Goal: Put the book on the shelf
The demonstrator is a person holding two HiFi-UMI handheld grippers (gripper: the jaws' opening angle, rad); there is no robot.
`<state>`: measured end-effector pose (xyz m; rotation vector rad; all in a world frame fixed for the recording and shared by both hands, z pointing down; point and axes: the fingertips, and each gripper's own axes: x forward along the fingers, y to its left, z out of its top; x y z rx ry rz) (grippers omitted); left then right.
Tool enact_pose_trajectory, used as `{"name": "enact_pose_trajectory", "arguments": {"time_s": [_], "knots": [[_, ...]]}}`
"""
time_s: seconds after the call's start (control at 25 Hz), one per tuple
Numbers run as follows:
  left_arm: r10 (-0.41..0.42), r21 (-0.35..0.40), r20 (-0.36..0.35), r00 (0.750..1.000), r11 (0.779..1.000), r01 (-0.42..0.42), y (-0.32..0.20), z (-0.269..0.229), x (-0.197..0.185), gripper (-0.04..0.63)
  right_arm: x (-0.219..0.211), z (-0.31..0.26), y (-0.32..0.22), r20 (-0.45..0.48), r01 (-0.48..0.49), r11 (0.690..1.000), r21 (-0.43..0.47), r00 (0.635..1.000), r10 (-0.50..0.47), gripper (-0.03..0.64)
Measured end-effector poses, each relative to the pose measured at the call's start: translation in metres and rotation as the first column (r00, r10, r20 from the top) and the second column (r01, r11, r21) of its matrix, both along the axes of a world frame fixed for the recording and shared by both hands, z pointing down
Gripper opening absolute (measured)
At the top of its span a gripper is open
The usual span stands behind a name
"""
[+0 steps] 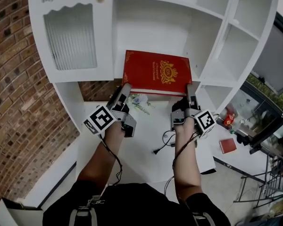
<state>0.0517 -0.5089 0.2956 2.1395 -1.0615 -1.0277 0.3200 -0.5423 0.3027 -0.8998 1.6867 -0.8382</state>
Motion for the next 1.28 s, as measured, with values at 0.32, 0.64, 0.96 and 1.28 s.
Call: {"name": "enact_pose_trajectory", "arguments": {"time_s": [0.32,0.64,0.96,1.28], "knots": [[-0.172,0.111,0.274,0.946,0.983,0.146,-0.015,-0.015,0.003,0.247,0.011,-0.024,-0.017,-0.35,-0.215,0.973,0.089,0.907,0.233,0.276],[-0.365,0.271,0.489,0.792,0.927,0.26,-0.022,-0.038,0.007,0.209,-0.001,-0.055,-0.023,-0.642,-0.336,0.894,0.297,0.623,0.447,0.153],[-0.483,0.381,0.615,0.623,0.874,0.301,-0.027,-0.049,0.019,0.14,-0.003,-0.061,-0.037,-0.726,-0.338,0.884,0.322,0.512,0.46,0.156],[-0.492,0.371,0.627,0.604,0.87,0.324,-0.04,-0.056,0.018,0.137,-0.003,-0.069,-0.05,-0.738,-0.342,0.888,0.306,0.504,0.448,0.16]]}}
